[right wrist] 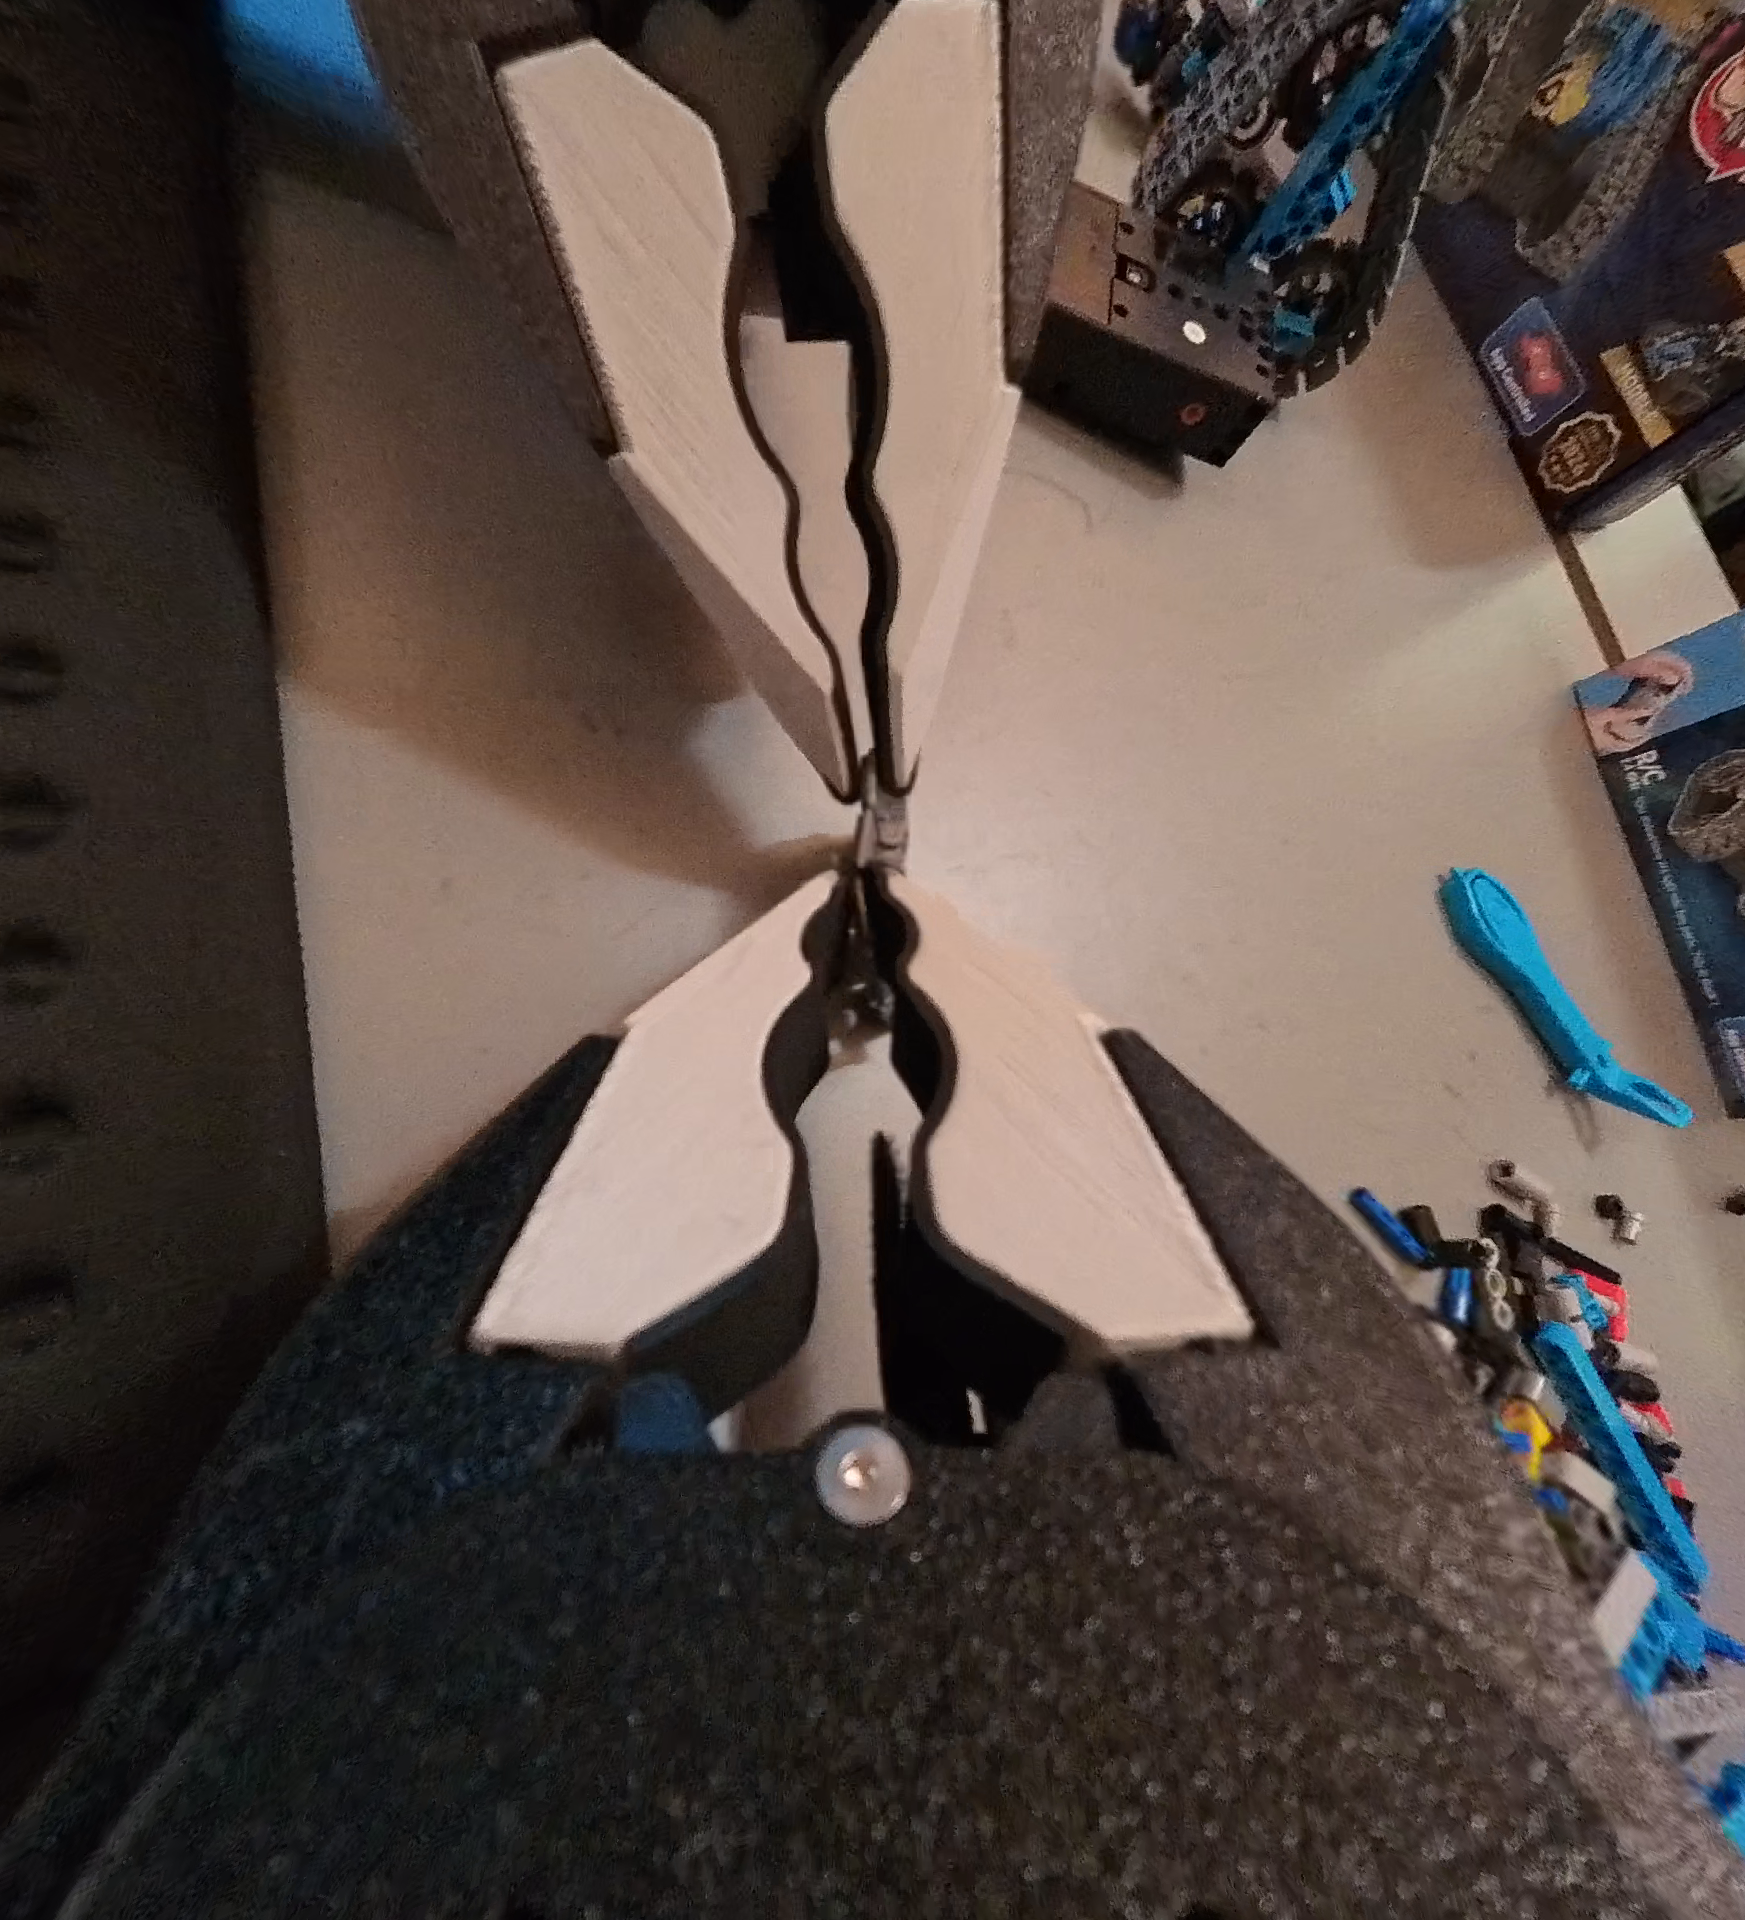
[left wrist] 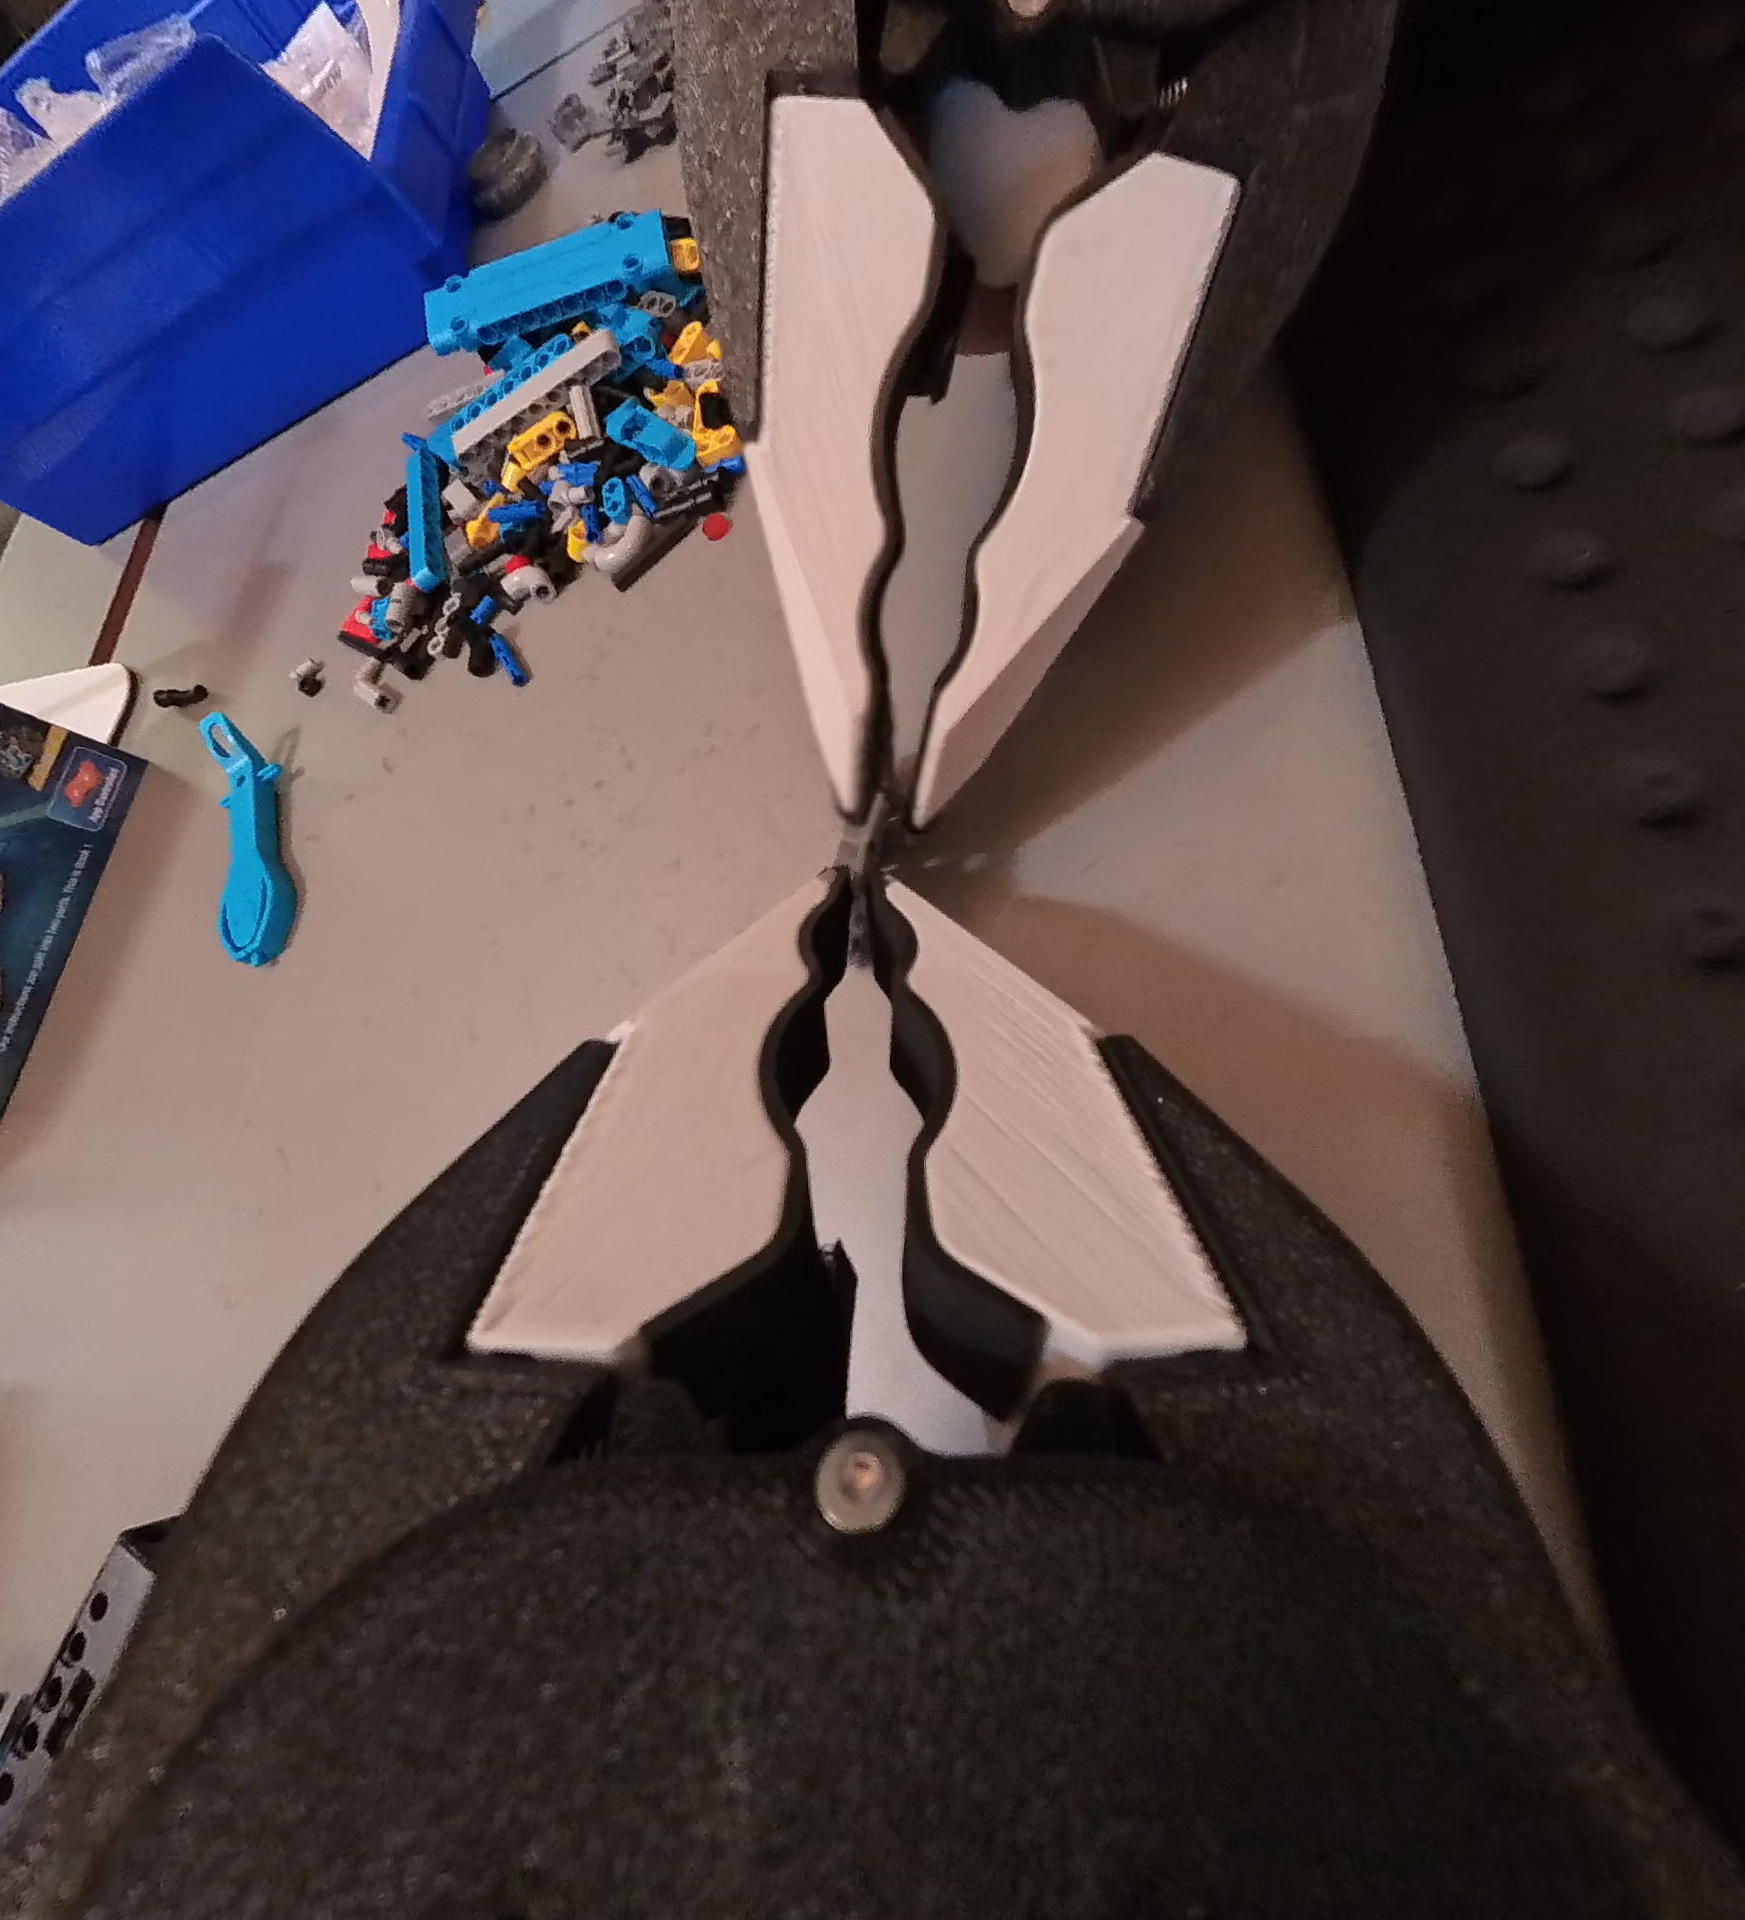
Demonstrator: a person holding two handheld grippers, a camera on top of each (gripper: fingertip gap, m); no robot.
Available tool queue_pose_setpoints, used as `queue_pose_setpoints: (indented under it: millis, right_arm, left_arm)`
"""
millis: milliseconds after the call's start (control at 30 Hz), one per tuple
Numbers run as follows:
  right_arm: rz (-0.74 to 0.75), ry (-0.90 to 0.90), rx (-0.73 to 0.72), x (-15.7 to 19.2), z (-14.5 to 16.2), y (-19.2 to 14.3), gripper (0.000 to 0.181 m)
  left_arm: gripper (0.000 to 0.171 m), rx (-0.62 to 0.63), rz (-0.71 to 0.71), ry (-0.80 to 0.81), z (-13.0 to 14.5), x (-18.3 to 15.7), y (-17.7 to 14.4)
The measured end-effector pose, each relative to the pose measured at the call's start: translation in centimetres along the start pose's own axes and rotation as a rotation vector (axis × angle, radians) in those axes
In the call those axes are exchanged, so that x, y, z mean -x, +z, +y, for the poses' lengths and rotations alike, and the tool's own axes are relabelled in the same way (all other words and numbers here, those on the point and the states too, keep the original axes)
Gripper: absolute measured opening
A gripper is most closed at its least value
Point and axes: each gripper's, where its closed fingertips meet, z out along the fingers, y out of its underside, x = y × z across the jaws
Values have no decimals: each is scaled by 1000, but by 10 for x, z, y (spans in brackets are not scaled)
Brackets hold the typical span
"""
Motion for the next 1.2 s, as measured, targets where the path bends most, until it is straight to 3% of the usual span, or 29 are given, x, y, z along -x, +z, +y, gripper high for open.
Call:
queue_pose_setpoints:
  millis: [200, 433, 533, 633, 733, 867, 1033, 1200]
  right_arm:
    - [-65, 76, -25, 9, -11, 4, 0]
    - [-19, 138, 3, 0, -11, 10, 0]
    - [13, 172, 22, -9, -8, 11, 0]
    - [24, 335, 34, -18, -10, 18, 0]
    - [-47, 561, -3, -18, -21, 26, 1]
    - [-71, 530, -44, -17, -21, 16, 16]
    - [-25, 413, 24, -13, -1, 9, 31]
    - [-162, 443, 80, 16, -2, 23, 24]
  left_arm:
    - [5, 26, -137, -76, 5, 27, 1]
    - [6, 76, -167, -177, 17, 39, -3]
    - [7, 73, -113, -275, 22, 40, -11]
    - [7, 36, 1, -347, 18, 28, -14]
    - [9, 26, 21, -369, 18, 26, -12]
    - [11, 61, 0, -362, 26, 28, -9]
    - [11, 78, 31, -352, 28, 22, -8]
    - [12, 91, 18, -352, 31, 24, -3]
